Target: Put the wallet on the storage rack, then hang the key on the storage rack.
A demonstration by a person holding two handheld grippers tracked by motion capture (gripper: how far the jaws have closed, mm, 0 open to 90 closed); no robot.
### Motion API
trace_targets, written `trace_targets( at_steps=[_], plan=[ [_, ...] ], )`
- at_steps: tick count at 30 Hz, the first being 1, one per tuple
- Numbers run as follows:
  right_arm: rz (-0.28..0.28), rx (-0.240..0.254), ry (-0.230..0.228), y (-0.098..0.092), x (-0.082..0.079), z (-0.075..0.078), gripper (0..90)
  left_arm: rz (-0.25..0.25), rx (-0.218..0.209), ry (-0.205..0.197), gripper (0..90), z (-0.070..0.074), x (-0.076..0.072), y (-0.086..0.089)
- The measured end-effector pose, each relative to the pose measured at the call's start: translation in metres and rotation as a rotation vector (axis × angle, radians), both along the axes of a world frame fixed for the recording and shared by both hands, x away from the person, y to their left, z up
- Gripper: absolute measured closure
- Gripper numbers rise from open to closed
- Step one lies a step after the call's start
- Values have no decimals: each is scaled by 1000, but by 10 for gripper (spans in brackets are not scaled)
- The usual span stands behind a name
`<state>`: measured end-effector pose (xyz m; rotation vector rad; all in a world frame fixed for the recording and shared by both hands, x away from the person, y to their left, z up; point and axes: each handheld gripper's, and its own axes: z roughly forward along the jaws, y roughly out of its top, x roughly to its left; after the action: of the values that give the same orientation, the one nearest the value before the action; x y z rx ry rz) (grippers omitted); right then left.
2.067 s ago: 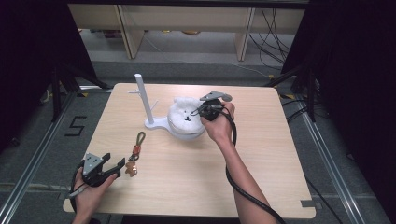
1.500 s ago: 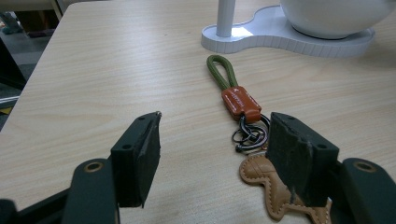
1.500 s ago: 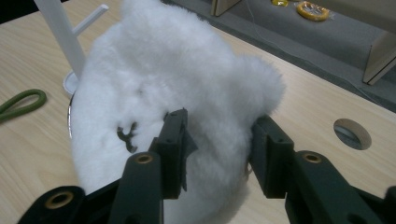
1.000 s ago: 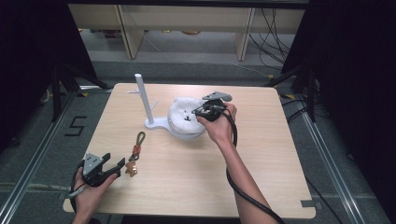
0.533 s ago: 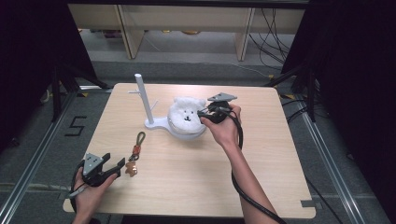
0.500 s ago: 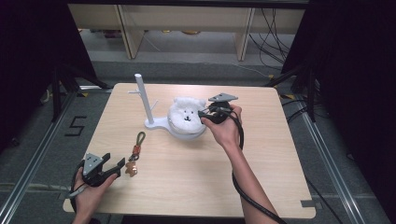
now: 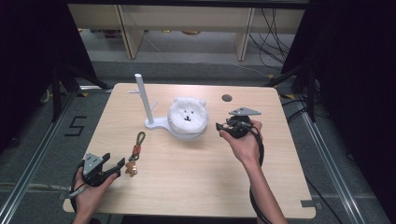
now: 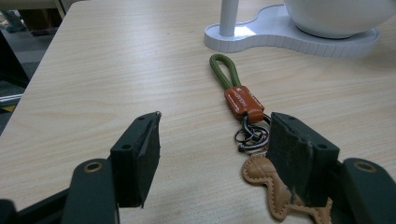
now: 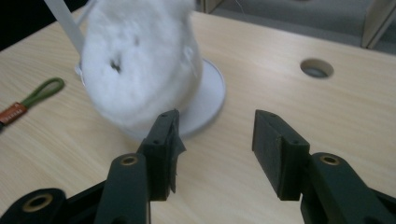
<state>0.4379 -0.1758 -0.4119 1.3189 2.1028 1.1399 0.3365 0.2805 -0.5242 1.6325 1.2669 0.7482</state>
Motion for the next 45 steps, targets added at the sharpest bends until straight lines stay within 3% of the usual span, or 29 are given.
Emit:
trace_targets(
  at_steps=[8, 9, 10, 16, 20, 24, 27, 29, 31, 33, 34, 35, 39, 40, 41, 42, 44, 45],
  plan=[
    [-68, 16, 88, -38, -29, -33, 512, -3, 3, -1, 335, 0, 0, 0],
    [-81, 37, 107, -41, -34, -37, 511, -2, 1, -2, 335, 0, 0, 0],
    [-72, 16, 96, -47, -36, -42, 510, -1, 1, -1, 335, 0, 0, 0],
    [-98, 22, 153, -63, -47, -60, 516, 6, 5, 11, 333, 0, 0, -1],
    [-108, 14, 178, -72, -50, -65, 523, 2, -12, 16, 330, 0, 2, 1],
    [-129, 18, 195, -78, -53, -63, 523, -13, -21, 49, 341, 8, 3, 1],
    [-141, 14, 203, -79, -55, -63, 523, -37, 1, 114, 349, 20, 8, 2],
    [-131, 19, 197, -80, -57, -63, 521, -57, 26, 194, 353, 29, 14, 2],
    [-120, 28, 204, -81, -58, -65, 520, -87, 59, 259, 357, 37, 21, 3],
    [-120, 31, 202, -81, -59, -66, 518, -128, 117, 321, 366, 45, 29, 4],
    [-131, 32, 203, -81, -59, -66, 518, -127, 102, 334, 370, 47, 33, 1],
    [-133, 33, 211, -82, -60, -66, 518, -144, 121, 366, 372, 50, 38, 0],
    [-130, 38, 224, -83, -60, -66, 521, -133, 133, 437, 391, 52, 58, -16],
    [-144, 49, 254, -82, -62, -65, 522, -138, 138, 460, 394, 51, 63, -20],
    [-127, 53, 236, -83, -60, -67, 527, -148, 155, 528, 402, 52, 73, -26],
    [-127, 53, 236, -83, -60, -67, 527, -148, 155, 528, 402, 52, 73, -26],
    [-143, 63, 276, -81, -63, -65, 530, -142, 166, 599, 402, 54, 80, -32],
    [-132, 63, 270, -82, -62, -66, 532, -146, 176, 616, 404, 54, 84, -33]
  ],
)
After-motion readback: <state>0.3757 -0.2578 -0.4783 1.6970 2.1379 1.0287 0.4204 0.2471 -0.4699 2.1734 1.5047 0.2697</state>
